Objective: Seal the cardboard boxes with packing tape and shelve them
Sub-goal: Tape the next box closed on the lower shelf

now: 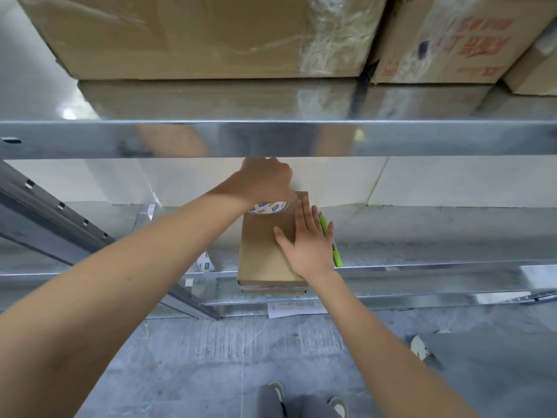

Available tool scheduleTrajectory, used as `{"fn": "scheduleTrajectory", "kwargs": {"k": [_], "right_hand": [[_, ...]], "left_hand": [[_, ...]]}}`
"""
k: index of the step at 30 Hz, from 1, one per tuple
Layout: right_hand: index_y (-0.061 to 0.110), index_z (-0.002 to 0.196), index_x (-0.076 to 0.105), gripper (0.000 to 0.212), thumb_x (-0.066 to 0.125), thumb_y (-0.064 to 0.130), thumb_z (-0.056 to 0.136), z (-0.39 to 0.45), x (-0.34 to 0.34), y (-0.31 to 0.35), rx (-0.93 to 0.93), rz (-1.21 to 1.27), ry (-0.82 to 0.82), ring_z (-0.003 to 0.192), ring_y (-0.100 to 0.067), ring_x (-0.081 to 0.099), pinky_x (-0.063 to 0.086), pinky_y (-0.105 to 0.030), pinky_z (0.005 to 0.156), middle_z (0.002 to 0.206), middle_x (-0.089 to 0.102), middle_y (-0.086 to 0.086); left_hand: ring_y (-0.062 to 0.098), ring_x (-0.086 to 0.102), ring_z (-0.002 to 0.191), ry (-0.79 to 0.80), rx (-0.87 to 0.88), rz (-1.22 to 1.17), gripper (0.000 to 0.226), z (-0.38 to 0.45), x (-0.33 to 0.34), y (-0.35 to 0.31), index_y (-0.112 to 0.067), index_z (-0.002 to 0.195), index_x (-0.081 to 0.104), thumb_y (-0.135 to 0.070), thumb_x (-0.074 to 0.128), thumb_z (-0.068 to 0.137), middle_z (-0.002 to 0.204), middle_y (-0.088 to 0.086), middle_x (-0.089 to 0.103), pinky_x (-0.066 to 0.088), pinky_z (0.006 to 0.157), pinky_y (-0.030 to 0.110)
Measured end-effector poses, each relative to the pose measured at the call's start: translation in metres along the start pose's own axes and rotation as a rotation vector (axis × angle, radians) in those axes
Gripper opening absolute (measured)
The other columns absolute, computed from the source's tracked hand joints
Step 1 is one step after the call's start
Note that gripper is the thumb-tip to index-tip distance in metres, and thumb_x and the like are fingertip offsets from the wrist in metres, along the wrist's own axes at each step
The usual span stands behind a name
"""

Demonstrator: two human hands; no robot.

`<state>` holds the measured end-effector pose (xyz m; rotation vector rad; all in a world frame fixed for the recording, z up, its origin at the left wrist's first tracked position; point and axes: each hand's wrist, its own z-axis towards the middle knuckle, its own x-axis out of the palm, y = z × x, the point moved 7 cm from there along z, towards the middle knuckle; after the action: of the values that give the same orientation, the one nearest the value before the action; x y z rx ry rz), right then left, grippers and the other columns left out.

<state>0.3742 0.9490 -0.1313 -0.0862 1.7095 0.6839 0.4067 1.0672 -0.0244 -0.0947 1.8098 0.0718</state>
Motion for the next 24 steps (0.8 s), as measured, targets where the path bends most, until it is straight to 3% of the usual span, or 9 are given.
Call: {"fn": "scheduleTrajectory", "kwargs": {"k": [2, 5, 8, 11, 13, 16, 19, 21, 24], "right_hand": [[0.019, 0.156, 0.000, 0.079, 0.032, 0.060, 0.097, -0.001, 0.000, 0.000, 0.000, -0.005, -0.006, 0.151, -0.019, -0.002, 0.000, -0.053, 0.120, 0.163, -0.008, 0.004], [0.019, 0.156, 0.001, 0.079, 0.032, 0.060, 0.097, 0.000, 0.001, -0.001, 0.001, 0.001, -0.007, 0.151, -0.019, -0.002, -0.001, -0.053, 0.120, 0.163, -0.009, 0.004], [0.020, 0.156, 0.000, 0.079, 0.032, 0.060, 0.096, 0.000, 0.001, -0.001, 0.006, 0.011, 0.004, 0.151, -0.018, -0.003, -0.002, -0.052, 0.120, 0.163, -0.011, 0.006], [0.019, 0.156, 0.002, 0.079, 0.033, 0.060, 0.096, 0.000, 0.002, -0.002, 0.011, 0.016, 0.006, 0.151, -0.018, -0.003, -0.002, -0.051, 0.120, 0.163, -0.009, 0.006], [0.019, 0.156, 0.003, 0.079, 0.033, 0.061, 0.096, 0.001, 0.001, -0.002, 0.010, 0.020, -0.002, 0.151, -0.018, -0.003, -0.002, -0.052, 0.120, 0.163, -0.008, 0.005], [0.019, 0.156, 0.002, 0.079, 0.032, 0.061, 0.096, 0.001, 0.001, -0.002, 0.005, 0.019, -0.002, 0.151, -0.019, -0.003, -0.002, -0.052, 0.120, 0.163, -0.008, 0.005], [0.019, 0.156, 0.002, 0.079, 0.033, 0.060, 0.096, 0.001, 0.001, -0.002, -0.002, 0.031, -0.007, 0.151, -0.019, -0.003, -0.001, -0.052, 0.120, 0.163, -0.008, 0.005], [0.019, 0.156, 0.002, 0.079, 0.033, 0.060, 0.097, 0.002, 0.002, -0.003, -0.001, 0.033, -0.005, 0.151, -0.018, -0.003, -0.002, -0.052, 0.120, 0.163, -0.008, 0.005], [0.021, 0.156, 0.002, 0.075, 0.031, 0.058, 0.098, 0.003, 0.003, -0.003, -0.011, 0.108, 0.017, 0.150, -0.015, -0.005, -0.004, -0.051, 0.120, 0.163, -0.007, 0.007]], "left_hand": [[0.027, 0.063, 0.094, 0.140, -0.035, -0.025, 0.040, 0.000, 0.006, 0.003, -0.023, 0.110, 0.065, -0.050, 0.051, 0.084, 0.105, 0.004, 0.066, 0.044, 0.076, 0.031], [0.027, 0.070, 0.077, 0.317, -0.125, -0.252, 0.039, 0.002, 0.022, 0.003, -0.020, 0.095, 0.068, -0.049, 0.051, 0.076, 0.090, 0.009, 0.072, 0.054, 0.077, 0.033], [0.027, 0.064, 0.081, 0.294, -0.182, -0.236, 0.031, 0.013, 0.023, 0.003, -0.019, 0.078, 0.059, -0.050, 0.058, 0.077, 0.088, 0.005, 0.063, 0.052, 0.081, 0.036], [0.028, 0.062, 0.090, 0.331, -0.241, -0.235, 0.033, 0.014, 0.022, 0.015, -0.020, 0.080, 0.061, -0.053, 0.061, 0.075, 0.095, 0.004, 0.061, 0.050, 0.087, 0.038], [0.021, 0.058, 0.083, 0.419, -0.252, -0.286, 0.034, 0.008, 0.024, 0.022, -0.024, 0.089, 0.069, -0.055, 0.059, 0.077, 0.094, 0.000, 0.060, 0.044, 0.079, 0.033], [0.012, 0.048, 0.074, 0.544, -0.253, -0.356, 0.031, -0.003, 0.026, 0.021, -0.024, 0.106, 0.061, -0.049, 0.053, 0.090, 0.097, -0.005, 0.055, 0.034, 0.062, 0.026], [0.011, 0.049, 0.071, 0.576, -0.247, -0.358, 0.026, -0.002, 0.028, 0.016, -0.022, 0.111, 0.055, -0.040, 0.048, 0.095, 0.118, -0.001, 0.058, 0.031, 0.050, 0.023], [0.014, 0.054, 0.077, 0.587, -0.262, -0.367, 0.026, 0.000, 0.030, 0.016, -0.021, 0.110, 0.055, -0.040, 0.048, 0.093, 0.128, 0.004, 0.058, 0.036, 0.044, 0.020], [0.019, 0.058, 0.097, 0.601, -0.301, -0.474, 0.027, 0.001, 0.033, 0.017, -0.021, 0.113, 0.055, -0.038, 0.049, 0.092, 0.127, 0.003, 0.058, 0.042, 0.038, 0.017]]}}
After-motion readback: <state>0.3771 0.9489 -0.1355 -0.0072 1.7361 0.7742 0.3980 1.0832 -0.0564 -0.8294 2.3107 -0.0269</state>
